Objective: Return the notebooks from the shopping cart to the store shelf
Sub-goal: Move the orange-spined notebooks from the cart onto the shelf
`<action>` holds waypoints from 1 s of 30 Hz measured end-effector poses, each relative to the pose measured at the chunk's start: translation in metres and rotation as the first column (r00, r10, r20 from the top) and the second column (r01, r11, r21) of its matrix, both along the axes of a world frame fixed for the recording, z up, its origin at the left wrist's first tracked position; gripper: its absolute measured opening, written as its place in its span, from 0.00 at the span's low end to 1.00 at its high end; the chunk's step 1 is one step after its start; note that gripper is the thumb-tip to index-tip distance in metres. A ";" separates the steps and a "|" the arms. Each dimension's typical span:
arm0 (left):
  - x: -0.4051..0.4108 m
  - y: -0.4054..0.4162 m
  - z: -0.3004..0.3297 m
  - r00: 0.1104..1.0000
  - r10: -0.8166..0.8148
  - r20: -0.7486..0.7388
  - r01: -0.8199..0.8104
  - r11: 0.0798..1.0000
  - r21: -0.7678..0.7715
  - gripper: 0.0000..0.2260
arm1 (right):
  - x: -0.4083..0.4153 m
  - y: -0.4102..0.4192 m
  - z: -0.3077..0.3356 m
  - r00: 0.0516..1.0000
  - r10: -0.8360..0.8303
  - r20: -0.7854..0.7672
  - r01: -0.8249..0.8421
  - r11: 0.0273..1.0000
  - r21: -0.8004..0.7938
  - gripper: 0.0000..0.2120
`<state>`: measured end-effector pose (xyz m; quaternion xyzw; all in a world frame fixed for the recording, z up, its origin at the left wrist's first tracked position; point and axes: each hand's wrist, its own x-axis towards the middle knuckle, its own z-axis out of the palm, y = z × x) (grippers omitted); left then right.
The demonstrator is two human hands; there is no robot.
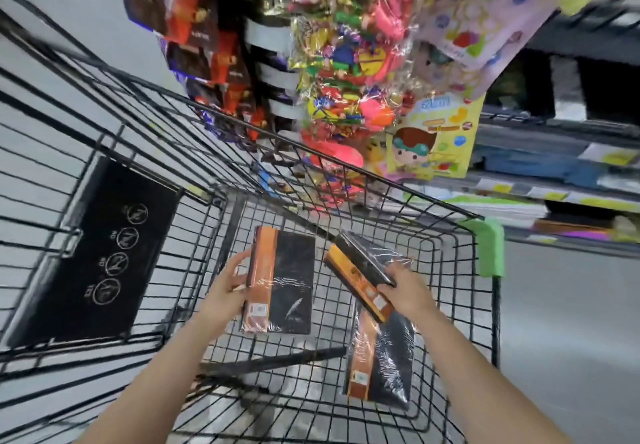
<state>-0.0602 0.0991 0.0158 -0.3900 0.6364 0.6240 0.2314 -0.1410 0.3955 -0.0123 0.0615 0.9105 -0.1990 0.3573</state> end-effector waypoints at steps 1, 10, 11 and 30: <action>0.003 -0.002 0.010 1.000 -0.005 -0.014 0.005 1.000 -0.004 0.32 | 0.004 -0.002 0.010 1.000 -0.030 0.000 0.030 0.999 -0.045 0.11; 0.028 -0.023 0.092 0.986 -0.086 -0.144 0.089 0.996 0.016 0.34 | 0.062 -0.006 0.114 0.912 -0.409 0.020 0.391 0.854 -0.344 0.11; 0.033 -0.024 0.100 0.982 -0.092 -0.164 0.097 0.995 0.024 0.36 | 0.073 -0.006 0.126 0.889 -0.456 0.044 0.437 0.816 -0.377 0.12; 0.101 0.058 0.229 0.842 -0.335 -0.422 0.374 0.927 0.009 0.33 | 0.233 0.080 0.257 0.572 -0.820 0.028 0.605 0.399 -0.689 0.12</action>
